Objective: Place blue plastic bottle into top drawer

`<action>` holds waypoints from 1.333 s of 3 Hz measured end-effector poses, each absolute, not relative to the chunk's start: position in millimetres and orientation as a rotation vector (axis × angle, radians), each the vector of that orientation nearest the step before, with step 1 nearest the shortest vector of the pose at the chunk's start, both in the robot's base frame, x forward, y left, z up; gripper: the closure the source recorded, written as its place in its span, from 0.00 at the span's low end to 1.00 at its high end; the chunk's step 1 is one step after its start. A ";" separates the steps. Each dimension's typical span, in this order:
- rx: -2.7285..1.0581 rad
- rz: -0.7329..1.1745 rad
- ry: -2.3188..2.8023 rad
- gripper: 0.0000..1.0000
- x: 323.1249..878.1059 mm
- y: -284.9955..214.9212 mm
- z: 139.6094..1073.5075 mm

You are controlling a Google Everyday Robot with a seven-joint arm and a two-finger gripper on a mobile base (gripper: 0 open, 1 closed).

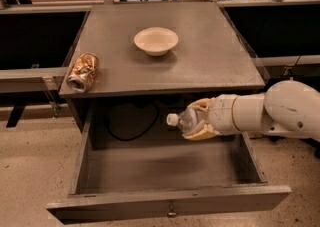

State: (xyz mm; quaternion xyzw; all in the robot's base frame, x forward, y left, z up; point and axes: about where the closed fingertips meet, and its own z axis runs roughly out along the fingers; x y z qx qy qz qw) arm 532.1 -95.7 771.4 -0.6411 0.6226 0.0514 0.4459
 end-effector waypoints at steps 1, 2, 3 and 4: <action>-1.576 0.057 1.558 1.00 533.6 -92.3 750.8; -1.598 -0.047 1.541 1.00 529.8 -76.9 721.6; -1.559 -0.054 1.566 1.00 532.8 -72.2 704.2; -1.477 0.012 1.634 1.00 536.2 -75.6 702.7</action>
Offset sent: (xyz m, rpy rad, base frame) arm -0.0015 0.0340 -0.0828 -0.1661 -0.1886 -0.1018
